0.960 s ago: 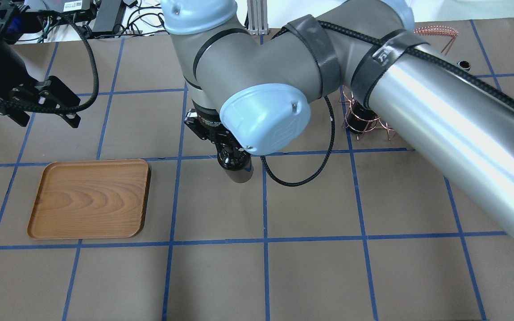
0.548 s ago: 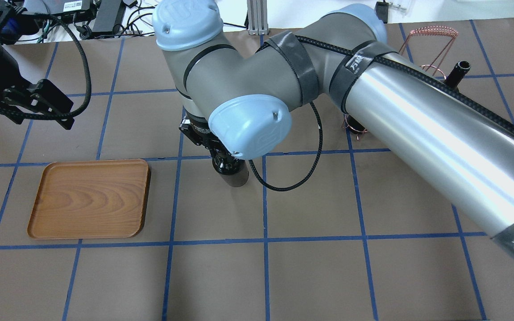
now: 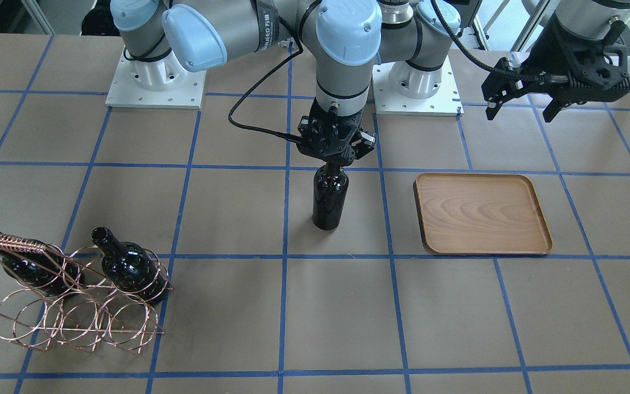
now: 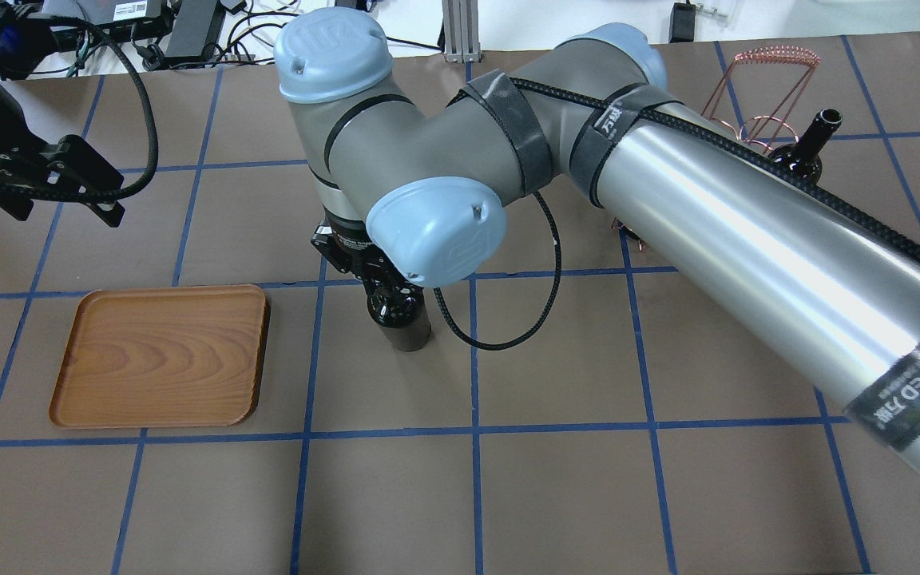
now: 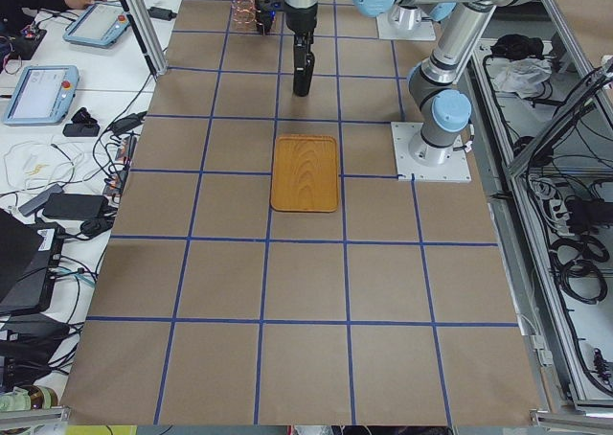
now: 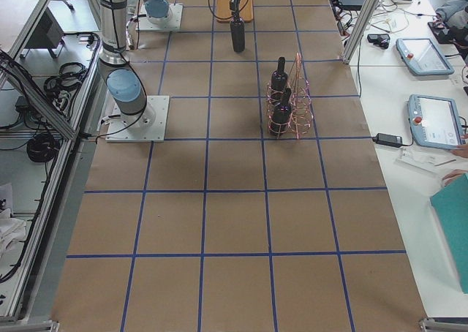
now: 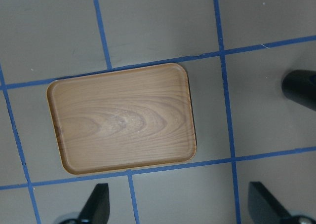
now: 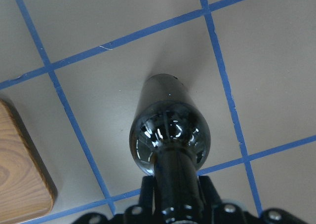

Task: Take wine from basket and place on tray
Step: 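Stand the bottle upright on the table and open the right gripper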

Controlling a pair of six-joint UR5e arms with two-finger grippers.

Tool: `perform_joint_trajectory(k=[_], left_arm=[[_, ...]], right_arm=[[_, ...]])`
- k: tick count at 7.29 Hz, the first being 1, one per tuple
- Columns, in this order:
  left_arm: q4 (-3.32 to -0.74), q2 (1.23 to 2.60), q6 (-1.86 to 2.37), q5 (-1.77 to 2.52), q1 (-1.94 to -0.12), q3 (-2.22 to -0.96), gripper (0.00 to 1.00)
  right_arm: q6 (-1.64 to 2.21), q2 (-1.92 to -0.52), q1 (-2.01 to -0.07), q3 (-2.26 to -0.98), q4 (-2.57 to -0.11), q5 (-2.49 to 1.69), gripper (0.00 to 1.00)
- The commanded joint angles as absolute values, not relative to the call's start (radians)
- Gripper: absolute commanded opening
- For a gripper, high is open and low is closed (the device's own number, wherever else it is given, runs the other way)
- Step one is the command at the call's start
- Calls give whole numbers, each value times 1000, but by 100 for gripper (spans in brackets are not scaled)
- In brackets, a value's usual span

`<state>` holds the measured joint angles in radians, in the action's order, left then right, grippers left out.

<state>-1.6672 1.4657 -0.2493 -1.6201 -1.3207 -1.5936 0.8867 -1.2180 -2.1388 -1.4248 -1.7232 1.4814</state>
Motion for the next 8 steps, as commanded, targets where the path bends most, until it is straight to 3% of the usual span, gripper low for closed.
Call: perform_joint_trajectory(k=[1,3,7,8], left_arm=[[-1651,1471,-204,-1618,-1322,-1595,100],[-1658,1462,-202,-1608,-1331,-1598,100],[-1651,1485,-207,-1608,-1366,-1605,100],[-1614,1497,-203,-1605,-1432,-1606,100]], right_arm=[[871,-1222,-2111,-1401,-1729,1485,100],[672,-1297,-2042,-1384,-1723,1601,100],[-37,-1459,-1665,-1397,-1543,1664,100],[-60,-1498,-1643,-1432,-1517,1661,94]])
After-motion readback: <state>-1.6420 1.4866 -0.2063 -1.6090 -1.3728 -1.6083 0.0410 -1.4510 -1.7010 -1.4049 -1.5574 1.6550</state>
